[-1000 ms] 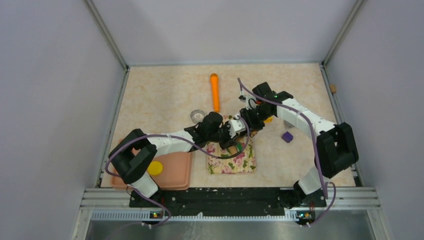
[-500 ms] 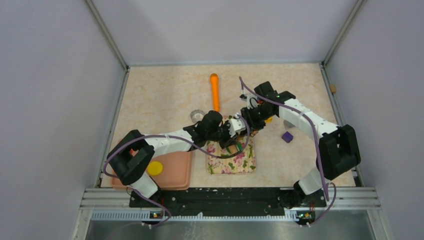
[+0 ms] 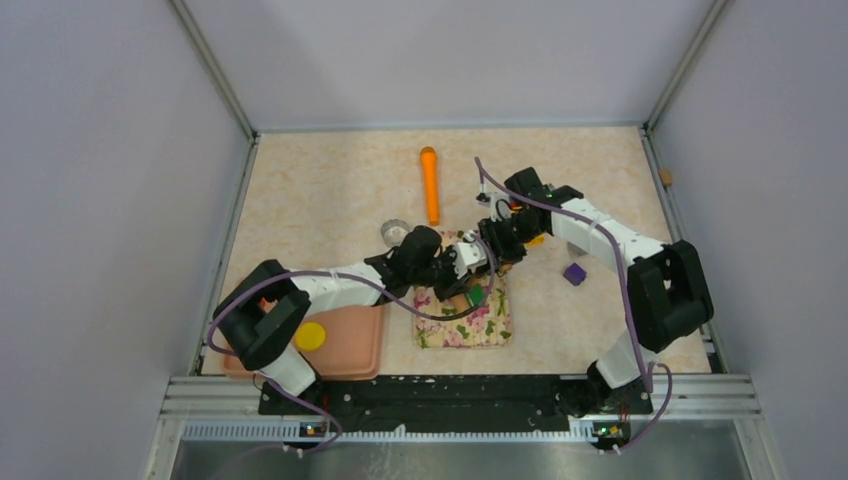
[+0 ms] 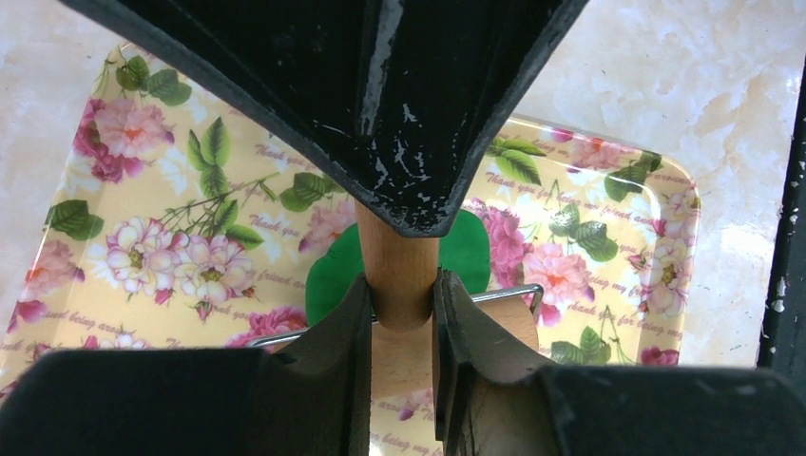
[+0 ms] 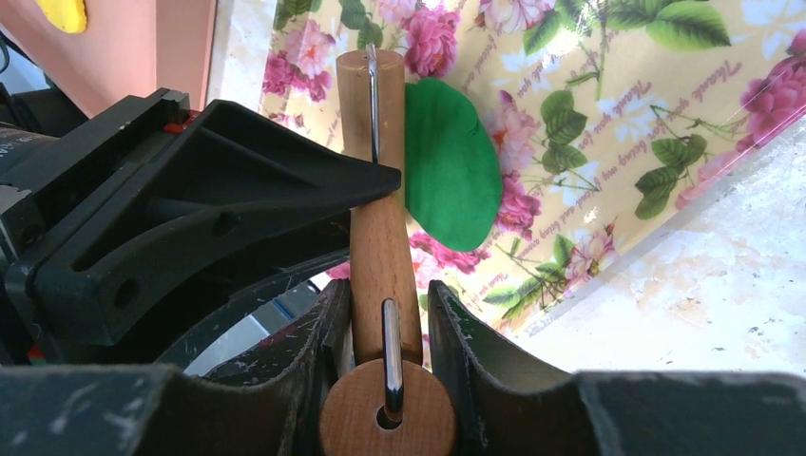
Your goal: Roll out the dumpling wrappers from the dough
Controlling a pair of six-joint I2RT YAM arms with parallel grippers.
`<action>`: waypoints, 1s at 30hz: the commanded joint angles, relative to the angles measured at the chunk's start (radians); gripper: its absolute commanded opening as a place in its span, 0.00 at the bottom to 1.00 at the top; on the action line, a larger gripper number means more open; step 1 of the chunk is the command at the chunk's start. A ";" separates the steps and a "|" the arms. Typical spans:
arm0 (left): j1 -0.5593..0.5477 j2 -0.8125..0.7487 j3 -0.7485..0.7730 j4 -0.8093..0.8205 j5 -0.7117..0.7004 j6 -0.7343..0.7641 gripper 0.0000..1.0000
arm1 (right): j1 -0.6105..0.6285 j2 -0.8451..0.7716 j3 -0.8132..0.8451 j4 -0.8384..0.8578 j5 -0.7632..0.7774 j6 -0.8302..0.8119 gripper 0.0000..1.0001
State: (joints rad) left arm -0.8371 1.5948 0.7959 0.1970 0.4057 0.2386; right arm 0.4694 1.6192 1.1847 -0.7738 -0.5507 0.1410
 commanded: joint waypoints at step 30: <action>0.091 -0.048 0.193 -0.160 0.103 -0.070 0.00 | -0.016 -0.056 0.128 -0.069 0.085 -0.045 0.00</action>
State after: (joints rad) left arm -0.7353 1.4742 0.9104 -0.0654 0.4599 0.2485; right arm 0.5167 1.6291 1.3548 -0.8043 -0.5667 0.1638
